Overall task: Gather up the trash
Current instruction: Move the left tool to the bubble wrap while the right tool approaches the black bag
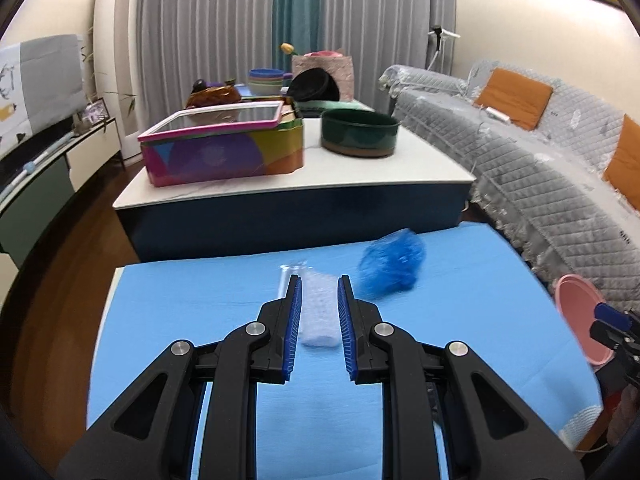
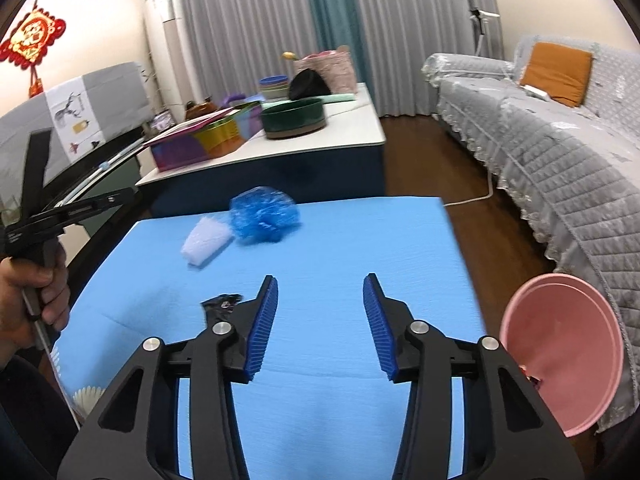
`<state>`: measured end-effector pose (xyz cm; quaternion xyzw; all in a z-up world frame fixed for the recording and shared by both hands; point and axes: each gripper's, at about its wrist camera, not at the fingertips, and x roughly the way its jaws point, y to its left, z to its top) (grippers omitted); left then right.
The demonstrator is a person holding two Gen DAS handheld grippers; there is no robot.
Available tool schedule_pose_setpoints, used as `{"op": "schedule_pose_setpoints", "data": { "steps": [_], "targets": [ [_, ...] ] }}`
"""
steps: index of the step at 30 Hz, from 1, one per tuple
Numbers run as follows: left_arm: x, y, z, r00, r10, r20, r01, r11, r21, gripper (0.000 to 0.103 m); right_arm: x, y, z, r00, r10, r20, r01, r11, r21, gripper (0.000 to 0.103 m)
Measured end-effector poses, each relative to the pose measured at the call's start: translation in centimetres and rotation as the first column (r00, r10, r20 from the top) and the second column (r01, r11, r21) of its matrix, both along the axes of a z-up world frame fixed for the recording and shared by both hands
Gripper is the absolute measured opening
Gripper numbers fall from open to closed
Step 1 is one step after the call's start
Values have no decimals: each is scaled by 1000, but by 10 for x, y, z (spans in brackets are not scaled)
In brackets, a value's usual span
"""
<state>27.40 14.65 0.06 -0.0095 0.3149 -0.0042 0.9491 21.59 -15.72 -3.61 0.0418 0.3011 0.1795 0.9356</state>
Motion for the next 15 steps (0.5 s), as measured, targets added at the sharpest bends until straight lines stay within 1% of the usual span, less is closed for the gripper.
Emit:
{"op": "schedule_pose_setpoints", "data": {
  "steps": [6,11,15],
  "targets": [
    [13,20,-15,999,21,-37,-22,1000,-20,19,10,31,-14,998,58,-20,-58,998,-3,41],
    [28,24,-31,998,16,-60,-18,1000,-20,19,18,57,-29,993,105,-44,-106,994,-15,41],
    [39,27,-43,996,12,-85,-16,999,-44,19,22,75,-39,988,141,-60,-143,989,-31,41]
  ]
}}
